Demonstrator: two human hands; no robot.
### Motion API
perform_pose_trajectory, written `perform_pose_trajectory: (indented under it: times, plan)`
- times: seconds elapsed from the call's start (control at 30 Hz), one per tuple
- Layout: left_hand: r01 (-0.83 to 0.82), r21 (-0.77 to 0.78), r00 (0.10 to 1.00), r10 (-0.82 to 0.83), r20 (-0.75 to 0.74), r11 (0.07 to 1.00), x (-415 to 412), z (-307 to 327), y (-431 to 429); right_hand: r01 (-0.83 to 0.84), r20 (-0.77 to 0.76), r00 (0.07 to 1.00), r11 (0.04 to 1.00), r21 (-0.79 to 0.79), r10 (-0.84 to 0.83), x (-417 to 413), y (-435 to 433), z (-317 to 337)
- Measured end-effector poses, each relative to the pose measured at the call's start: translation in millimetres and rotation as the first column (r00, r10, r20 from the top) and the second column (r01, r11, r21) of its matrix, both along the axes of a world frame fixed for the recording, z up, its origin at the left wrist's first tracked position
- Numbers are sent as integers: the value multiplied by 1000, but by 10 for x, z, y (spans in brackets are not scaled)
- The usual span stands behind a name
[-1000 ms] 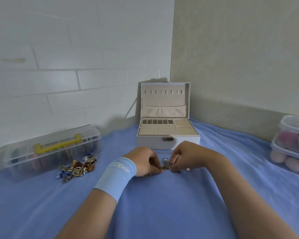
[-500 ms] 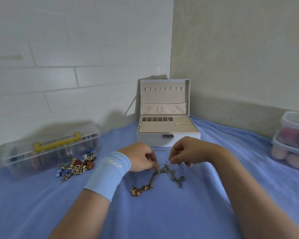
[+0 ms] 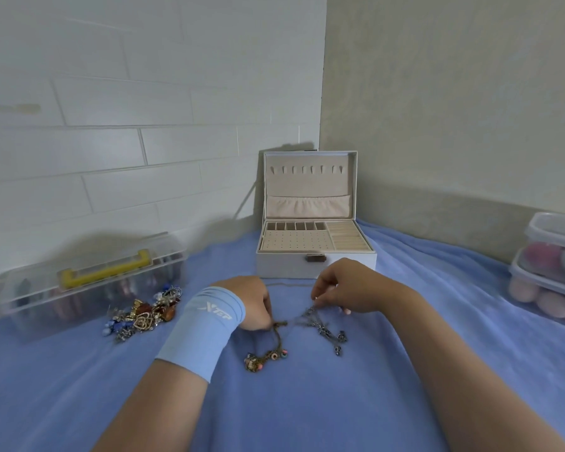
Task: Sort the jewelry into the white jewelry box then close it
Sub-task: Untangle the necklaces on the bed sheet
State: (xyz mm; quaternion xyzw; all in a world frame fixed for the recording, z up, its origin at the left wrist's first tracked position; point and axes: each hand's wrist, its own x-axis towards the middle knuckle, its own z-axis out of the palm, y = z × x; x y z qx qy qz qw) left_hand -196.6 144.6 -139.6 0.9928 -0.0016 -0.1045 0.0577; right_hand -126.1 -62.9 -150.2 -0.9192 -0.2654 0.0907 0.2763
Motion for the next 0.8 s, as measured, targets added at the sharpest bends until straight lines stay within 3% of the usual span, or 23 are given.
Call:
perform_pose_trajectory:
  times: [0.1, 0.2, 0.4, 0.57, 0.8]
  plan:
    - [2, -2, 1000, -2, 27, 1000, -20, 22, 17, 22, 47, 999, 1000, 1, -22, 26, 0, -24]
    - [78, -163, 987, -52, 154, 984, -9, -27, -91, 28, 94, 995, 1000, 0, -28, 9, 10, 31]
    - [134, -255, 990, -119, 72, 958, 41, -102, -155, -32, -167, 986, 955, -296, -18, -140, -2, 113]
    - [126, -216, 992, -123, 28, 968, 12, -45, -62, -23, -166, 986, 959, -281, -24, -65, -118, 146]
    - [219, -257, 971, -183, 156, 941, -44, -77, -281, -22, -148, 989, 977, -212, -9, -111, -156, 211]
